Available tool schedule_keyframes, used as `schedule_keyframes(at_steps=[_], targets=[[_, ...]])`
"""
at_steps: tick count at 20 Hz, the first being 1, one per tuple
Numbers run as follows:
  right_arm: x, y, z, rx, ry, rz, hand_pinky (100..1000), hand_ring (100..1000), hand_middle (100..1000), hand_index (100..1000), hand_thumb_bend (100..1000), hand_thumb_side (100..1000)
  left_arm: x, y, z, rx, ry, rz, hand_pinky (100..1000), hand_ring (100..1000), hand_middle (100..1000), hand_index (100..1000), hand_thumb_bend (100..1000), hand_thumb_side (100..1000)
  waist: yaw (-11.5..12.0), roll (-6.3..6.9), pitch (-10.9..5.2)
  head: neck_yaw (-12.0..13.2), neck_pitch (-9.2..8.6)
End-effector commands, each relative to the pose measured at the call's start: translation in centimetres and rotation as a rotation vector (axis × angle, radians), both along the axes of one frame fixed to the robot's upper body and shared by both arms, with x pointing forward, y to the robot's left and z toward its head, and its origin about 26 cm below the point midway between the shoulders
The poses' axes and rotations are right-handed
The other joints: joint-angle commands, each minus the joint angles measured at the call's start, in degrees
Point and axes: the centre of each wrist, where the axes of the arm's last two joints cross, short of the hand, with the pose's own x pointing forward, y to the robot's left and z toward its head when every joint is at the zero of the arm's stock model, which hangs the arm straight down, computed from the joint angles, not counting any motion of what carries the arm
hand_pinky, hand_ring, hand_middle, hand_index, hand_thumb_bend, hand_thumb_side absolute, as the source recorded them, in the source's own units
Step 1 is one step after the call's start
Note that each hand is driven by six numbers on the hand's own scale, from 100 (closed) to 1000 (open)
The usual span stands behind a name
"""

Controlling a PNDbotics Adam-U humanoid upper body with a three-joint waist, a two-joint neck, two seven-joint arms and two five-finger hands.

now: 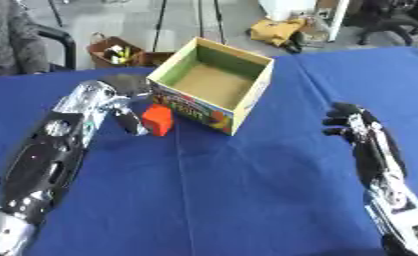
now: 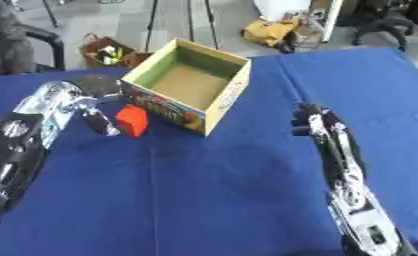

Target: Pick up objects on the table and place them in the box.

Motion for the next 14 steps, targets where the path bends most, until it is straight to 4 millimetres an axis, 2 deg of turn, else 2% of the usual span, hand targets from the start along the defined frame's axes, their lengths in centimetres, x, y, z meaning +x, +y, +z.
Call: schedule_keyframes(at_steps=[1, 14], targets=[[0.3, -0.2, 1.1, -0.018, -0.035, 0.008, 611, 656, 632, 765, 100, 775, 0.3, 0.7, 1.4, 0.009, -0.033, 0.013, 813, 809, 790, 836, 412, 246, -0.21, -0.23, -0.61, -0.03, -0.65], [0.3, -0.1, 1.1, -0.018, -0.036, 0.011, 611, 656, 632, 765, 100, 776, 0.3, 0.4, 0.0, 0.018, 0.001, 0.023, 816, 810, 792, 833, 383, 228, -1.08, 0.12, -0.19, 0.02, -1.0]])
